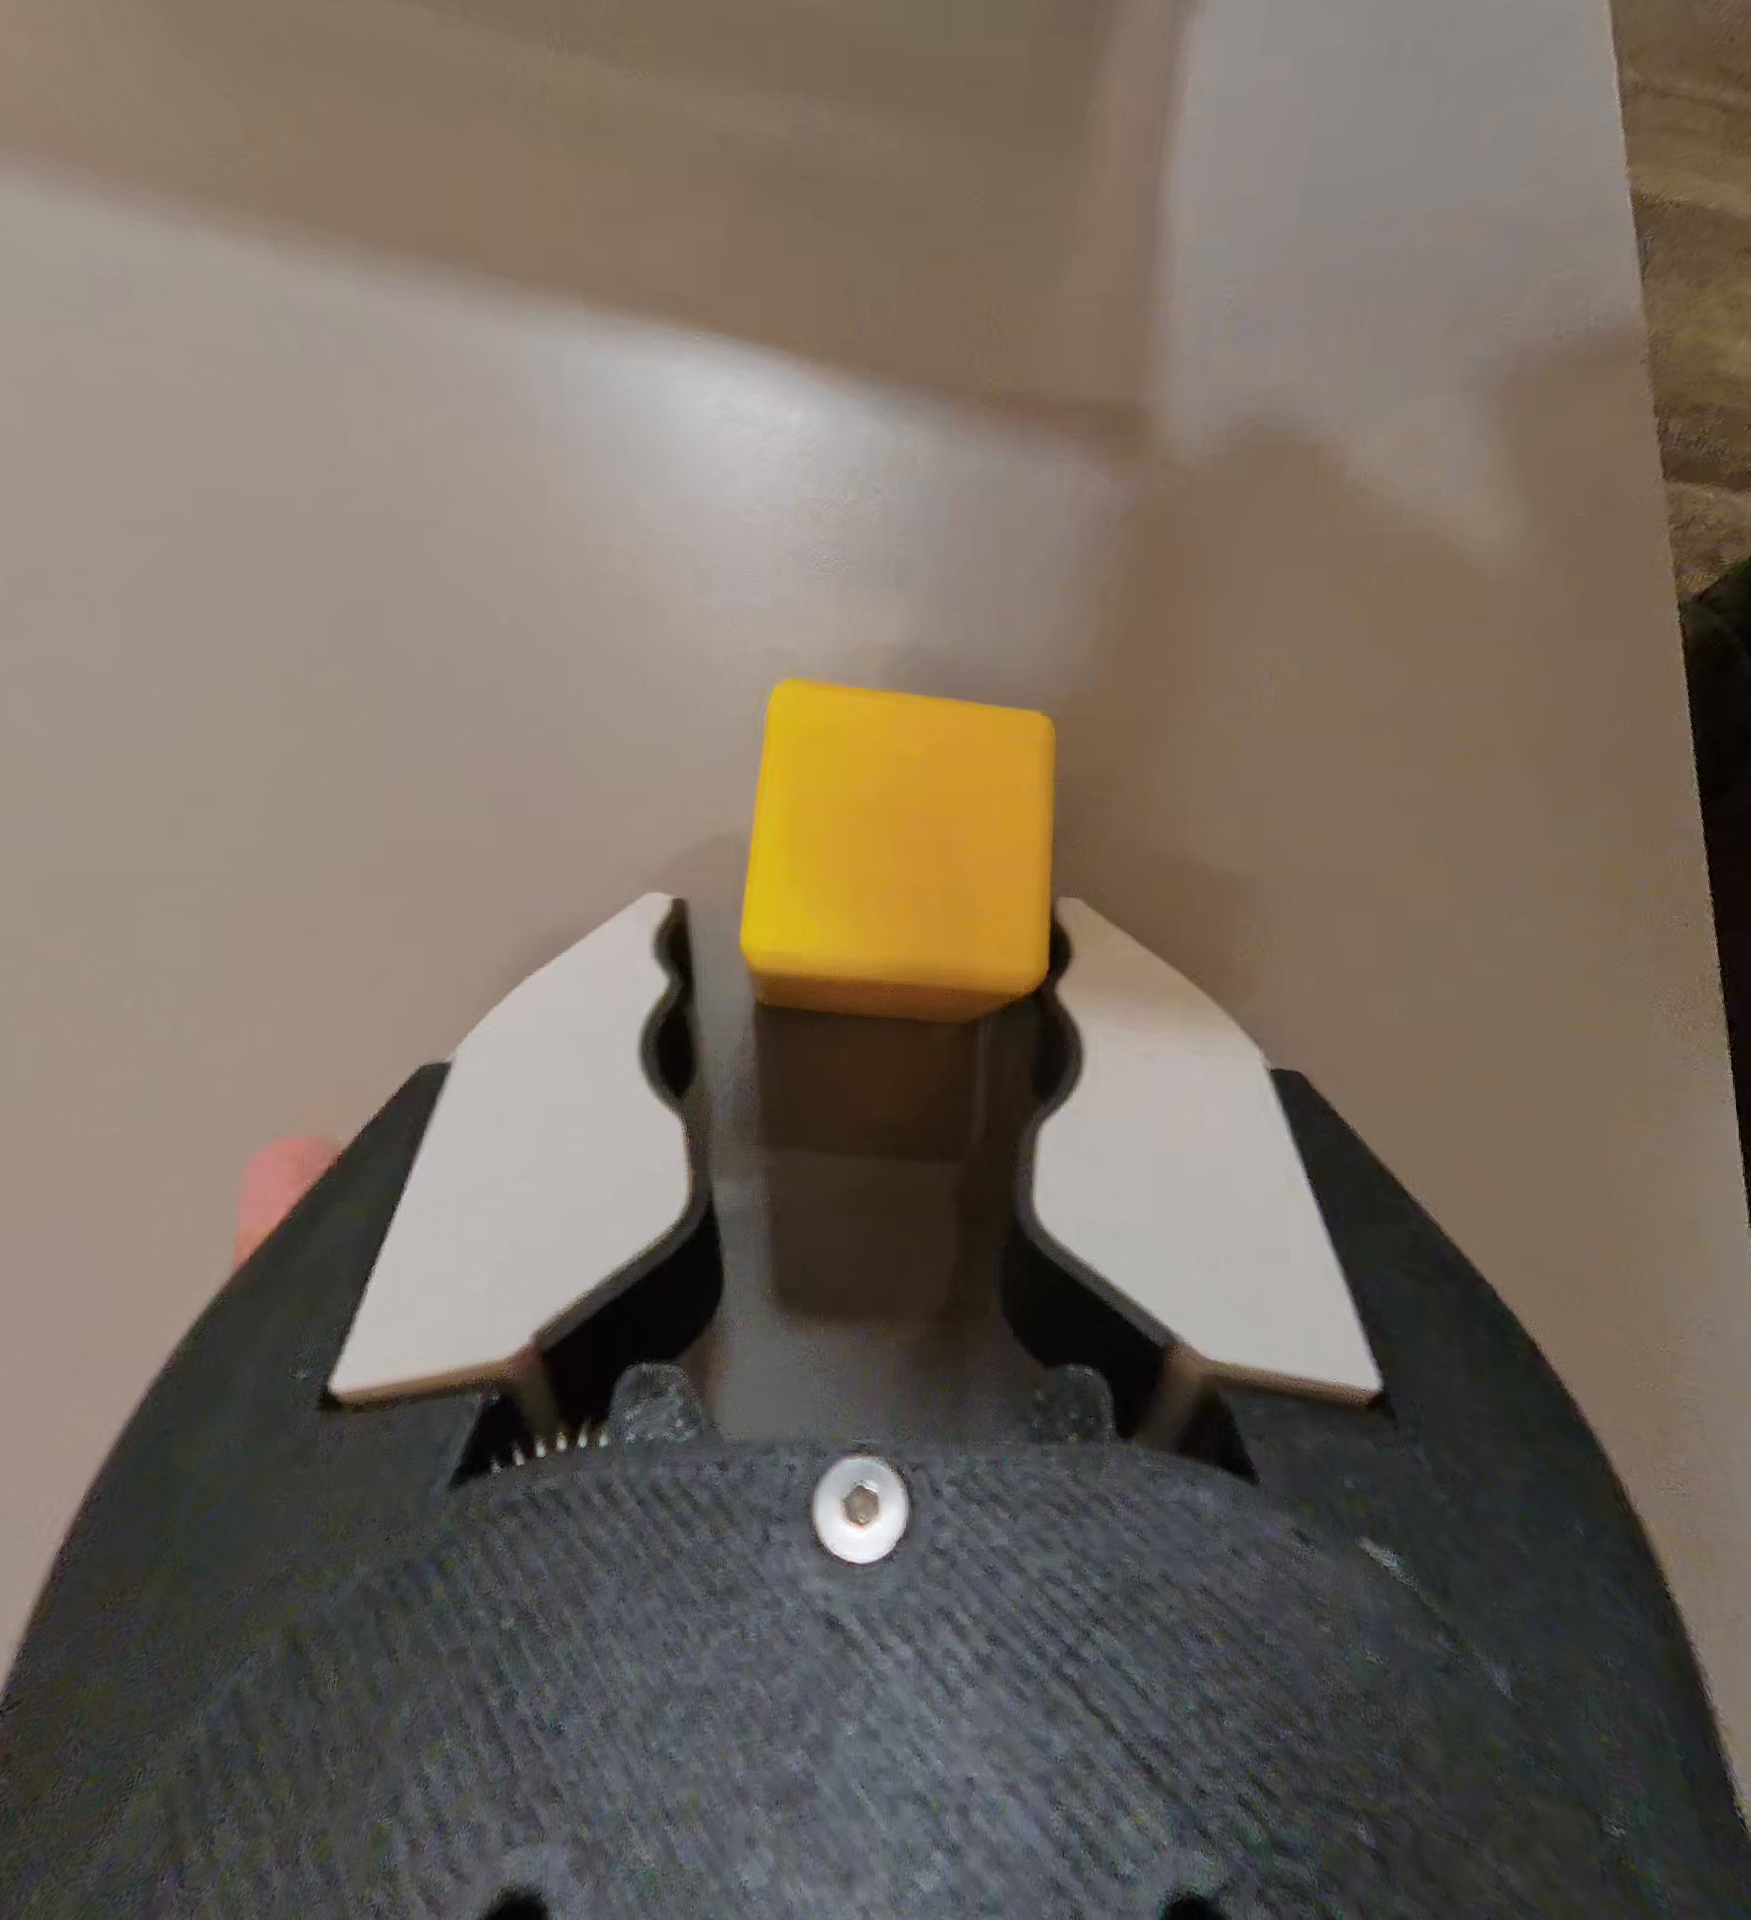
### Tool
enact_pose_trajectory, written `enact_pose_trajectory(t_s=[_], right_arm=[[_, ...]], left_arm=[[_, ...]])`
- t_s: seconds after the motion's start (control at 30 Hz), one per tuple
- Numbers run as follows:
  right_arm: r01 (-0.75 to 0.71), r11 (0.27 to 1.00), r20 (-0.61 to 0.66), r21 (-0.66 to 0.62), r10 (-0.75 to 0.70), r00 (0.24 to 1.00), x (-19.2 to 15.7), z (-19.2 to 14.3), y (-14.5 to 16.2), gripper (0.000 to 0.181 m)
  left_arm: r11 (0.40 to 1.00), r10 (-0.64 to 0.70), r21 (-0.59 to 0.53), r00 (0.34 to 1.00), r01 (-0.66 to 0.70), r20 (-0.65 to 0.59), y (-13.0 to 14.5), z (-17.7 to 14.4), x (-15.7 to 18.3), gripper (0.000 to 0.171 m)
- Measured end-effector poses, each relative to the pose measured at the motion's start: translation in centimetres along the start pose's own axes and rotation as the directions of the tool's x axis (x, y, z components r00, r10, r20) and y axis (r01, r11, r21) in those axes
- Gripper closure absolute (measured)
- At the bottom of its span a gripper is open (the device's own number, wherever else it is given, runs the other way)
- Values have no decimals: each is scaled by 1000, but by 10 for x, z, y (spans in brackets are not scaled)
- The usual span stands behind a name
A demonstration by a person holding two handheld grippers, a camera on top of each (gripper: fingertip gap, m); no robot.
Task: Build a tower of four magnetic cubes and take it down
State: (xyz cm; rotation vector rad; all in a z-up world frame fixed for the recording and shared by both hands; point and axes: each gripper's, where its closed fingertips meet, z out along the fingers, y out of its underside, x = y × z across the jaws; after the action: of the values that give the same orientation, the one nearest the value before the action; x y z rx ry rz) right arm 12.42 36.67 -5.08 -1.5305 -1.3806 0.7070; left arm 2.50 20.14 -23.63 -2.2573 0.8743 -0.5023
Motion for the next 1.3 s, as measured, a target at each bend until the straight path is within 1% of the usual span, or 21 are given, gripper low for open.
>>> enact_pose_trajectory(t_s=[0.03,0.07,0.13,0.2,0.27,0.33,0.4,0.47,0.6,0.63,0.67,0.7,0.77,0.83,0.9,0.97,1.03,1.1,1.17,1.2,1.3], right_arm=[[-15,1000,67,16,14,998,-22,9,-7,146],[-29,1000,142,-2,29,989,-46,21,-7,139],[-14,997,277,-81,36,960,-92,47,7,127],[42,991,370,-129,8,929,-132,71,25,124],[111,985,445,-132,-41,895,-165,85,41,121],[190,974,493,-121,-107,863,-186,93,55,117],[245,965,500,-95,-167,850,-196,100,63,118],[258,963,510,-79,-183,841,-202,107,68,117],[258,956,546,-137,-145,825,-209,120,83,113],[266,952,551,-150,-143,822,-211,122,87,115],[278,948,551,-157,-149,821,-212,123,91,122],[292,944,549,-153,-164,819,-213,123,92,127],[312,941,547,-129,-195,814,-214,121,89,128],[308,945,541,-110,-203,816,-214,118,79,130],[278,957,524,-87,-193,829,-208,108,60,130],[245,968,466,-61,-190,864,-189,91,34,130],[196,980,359,-45,-167,918,-156,67,10,130],[111,990,235,-86,-88,968,-113,39,4,130],[42,984,51,-174,-34,998,-61,11,18,130],[7,975,-53,-223,-19,998,-33,-5,31,130],[-150,912,-348,-381,8,937,49,-52,85,130]], left_arm=[[1000,-22,8,1000,22,-20,0,-2,2,97],[999,-47,19,998,48,-44,1,-4,4,94],[995,-92,36,995,93,-40,2,-12,1,94],[990,-129,55,992,128,-1,4,-25,-3,94],[981,-149,132,988,143,36,2,-44,-2,94],[966,-170,210,982,149,85,3,-62,1,94],[955,-194,250,972,157,132,11,-75,3,94],[951,-211,261,966,166,152,19,-78,3,94],[944,-244,250,965,214,95,20,-70,1,94],[942,-252,248,965,227,74,20,-69,2,94],[940,-257,249,964,234,63,21,-68,2,94],[940,-258,247,964,236,62,22,-68,3,94],[944,-249,244,965,224,77,23,-68,2,94],[945,-244,247,964,213,103,23,-70,-2,94],[944,-249,253,962,214,113,23,-71,-3,94],[941,-255,257,960,218,120,22,-71,-4,94],[942,-255,256,958,216,129,22,-71,-5,94],[942,-258,258,955,214,147,23,-71,-7,94],[942,-262,259,951,215,164,23,-71,-9,94],[941,-265,260,949,217,168,23,-70,-10,94],[937,-277,265,946,227,168,23,-70,-11,94]])
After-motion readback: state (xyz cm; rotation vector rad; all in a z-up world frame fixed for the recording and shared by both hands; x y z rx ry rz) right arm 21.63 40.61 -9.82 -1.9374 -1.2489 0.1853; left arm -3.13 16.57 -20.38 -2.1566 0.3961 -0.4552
